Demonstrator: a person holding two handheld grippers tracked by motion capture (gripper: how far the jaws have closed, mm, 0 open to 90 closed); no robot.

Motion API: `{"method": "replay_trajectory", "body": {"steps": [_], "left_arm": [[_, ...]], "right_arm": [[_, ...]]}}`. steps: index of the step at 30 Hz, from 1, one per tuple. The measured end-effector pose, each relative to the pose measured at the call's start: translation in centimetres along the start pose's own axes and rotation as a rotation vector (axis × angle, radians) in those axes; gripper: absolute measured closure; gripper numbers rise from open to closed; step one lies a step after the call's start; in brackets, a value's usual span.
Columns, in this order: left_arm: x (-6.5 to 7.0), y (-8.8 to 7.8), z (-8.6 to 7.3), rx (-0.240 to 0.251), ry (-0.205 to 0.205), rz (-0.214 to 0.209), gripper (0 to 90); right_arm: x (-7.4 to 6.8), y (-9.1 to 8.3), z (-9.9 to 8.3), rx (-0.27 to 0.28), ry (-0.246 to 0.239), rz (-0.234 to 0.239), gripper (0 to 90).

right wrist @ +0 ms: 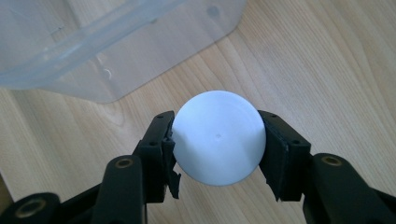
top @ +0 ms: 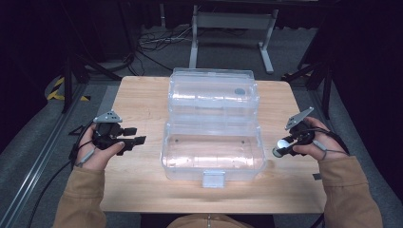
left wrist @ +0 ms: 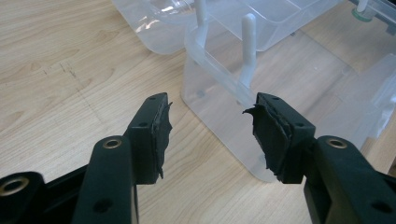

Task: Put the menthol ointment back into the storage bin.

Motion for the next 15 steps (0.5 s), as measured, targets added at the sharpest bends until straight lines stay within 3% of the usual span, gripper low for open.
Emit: {"method": "replay_trajectory", "body": {"steps": [15], "left_arm": [[0.0, 0.0, 0.0, -0.001, -0.004, 0.000, 46.7]], "right_arm": [[-1.1, -1.8, 1.4, 0.011, -0.045, 0.022, 50.3]]}}
Point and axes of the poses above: each handheld gripper's, and its own axes: y roughly forward along the jaws, z roughly out of its top, x roughly to its right, the point moved 10 cm from there along y, roughly forward along the jaws, and after that the axes turned 1 degree about y, right-handed, at the moved point
